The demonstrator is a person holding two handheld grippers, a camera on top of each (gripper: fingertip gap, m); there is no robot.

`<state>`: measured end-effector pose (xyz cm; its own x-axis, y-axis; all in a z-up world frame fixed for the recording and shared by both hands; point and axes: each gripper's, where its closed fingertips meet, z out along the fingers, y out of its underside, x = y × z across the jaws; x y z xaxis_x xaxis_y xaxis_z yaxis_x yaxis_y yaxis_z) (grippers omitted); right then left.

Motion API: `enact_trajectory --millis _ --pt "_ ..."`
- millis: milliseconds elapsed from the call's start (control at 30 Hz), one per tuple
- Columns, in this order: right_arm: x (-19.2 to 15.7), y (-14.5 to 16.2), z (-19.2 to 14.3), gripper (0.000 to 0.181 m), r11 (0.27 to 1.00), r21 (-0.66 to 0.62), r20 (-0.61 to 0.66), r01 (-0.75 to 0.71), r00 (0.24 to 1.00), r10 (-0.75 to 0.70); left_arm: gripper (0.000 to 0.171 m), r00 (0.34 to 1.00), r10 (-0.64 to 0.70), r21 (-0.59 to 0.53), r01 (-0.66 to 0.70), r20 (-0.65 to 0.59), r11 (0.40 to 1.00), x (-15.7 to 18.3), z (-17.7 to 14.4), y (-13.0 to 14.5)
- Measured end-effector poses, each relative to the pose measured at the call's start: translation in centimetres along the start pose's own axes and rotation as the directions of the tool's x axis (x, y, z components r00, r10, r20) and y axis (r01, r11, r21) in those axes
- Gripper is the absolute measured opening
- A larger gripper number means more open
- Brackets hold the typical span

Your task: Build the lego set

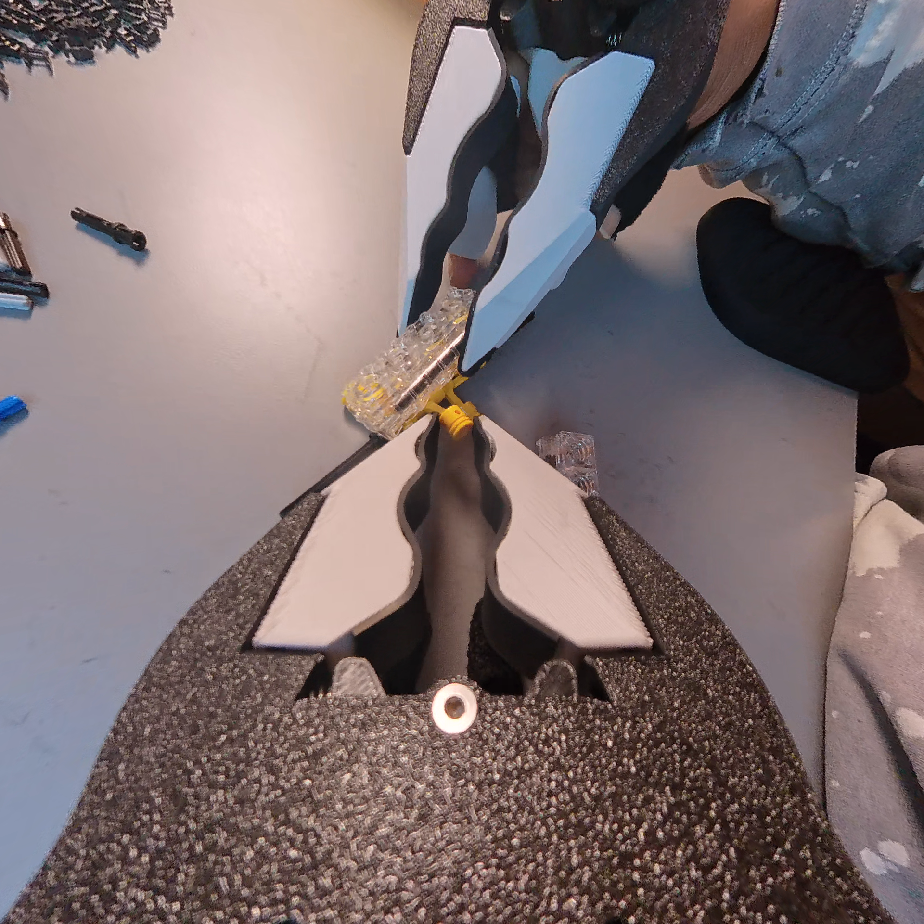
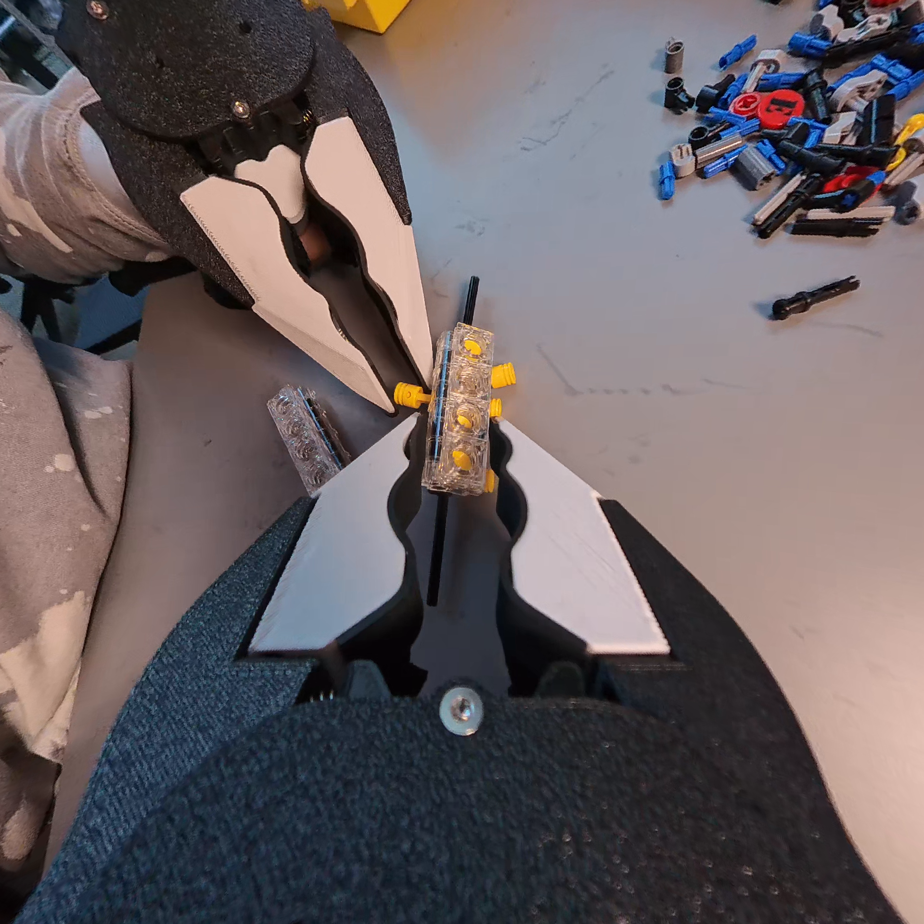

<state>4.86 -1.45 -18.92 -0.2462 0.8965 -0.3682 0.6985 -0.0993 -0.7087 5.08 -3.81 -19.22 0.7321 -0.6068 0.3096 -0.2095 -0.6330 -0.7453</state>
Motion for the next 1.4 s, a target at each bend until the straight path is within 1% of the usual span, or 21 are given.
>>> enact_trajectory --millis 67,200,267,333,467,733,1000,1167,1400 --pt "-0.1 0.0 0.1 0.024 1.0 0.002 0.003 0.002 1.0 -0.002 0.013 1.0 -0.014 0.009 0.014 -0.007 1.0 0.0 -0.1 -0.1" --pt "-0.1 -0.9 -0.2 0.024 0.997 0.068 0.01 -0.034 0.999 0.033 0.013 0.999 -0.048 0.035 0.049 -0.026 0.998 0.1 -0.4 -0.4" --pt "-0.1 -1.1 -0.2 0.024 0.996 0.084 -0.025 0.017 1.0 -0.015 0.013 0.997 -0.062 0.034 0.064 -0.034 0.997 0.1 -0.4 -0.3" --pt "0.2 -1.7 -0.4 0.024 0.988 0.119 -0.096 0.097 0.992 -0.085 0.013 0.997 -0.073 0.034 0.075 -0.036 0.997 0.1 -0.4 -0.3" --pt "-0.1 -1.5 -0.2 0.024 0.988 0.086 -0.124 0.126 0.986 -0.115 0.013 0.996 -0.085 0.036 0.087 -0.039 0.996 0.0 -0.5 -0.3" --pt "-0.2 -0.8 0.0 0.024 0.988 0.056 -0.123 0.147 0.983 -0.14 0.013 0.996 -0.082 0.03 0.083 -0.032 0.996 0.0 -0.4 -0.2" --pt "-0.2 -0.5 -0.1 0.023 0.994 0.066 -0.076 0.083 0.994 -0.078 0.013 0.997 -0.073 0.025 0.074 -0.026 0.997 0.1 -0.3 -0.1" --pt "0.0 -0.6 0.0 0.024 0.997 0.071 -0.018 0.003 1.0 -0.001 0.013 0.997 -0.07 0.027 0.07 -0.017 0.997 0.0 -0.3 -0.1" --pt "0.0 -0.2 0.3 0.024 0.997 0.044 0.024 -0.07 0.997 0.069 0.013 0.998 -0.065 0.033 0.065 -0.005 0.997 -0.2 -0.2 -0.3"
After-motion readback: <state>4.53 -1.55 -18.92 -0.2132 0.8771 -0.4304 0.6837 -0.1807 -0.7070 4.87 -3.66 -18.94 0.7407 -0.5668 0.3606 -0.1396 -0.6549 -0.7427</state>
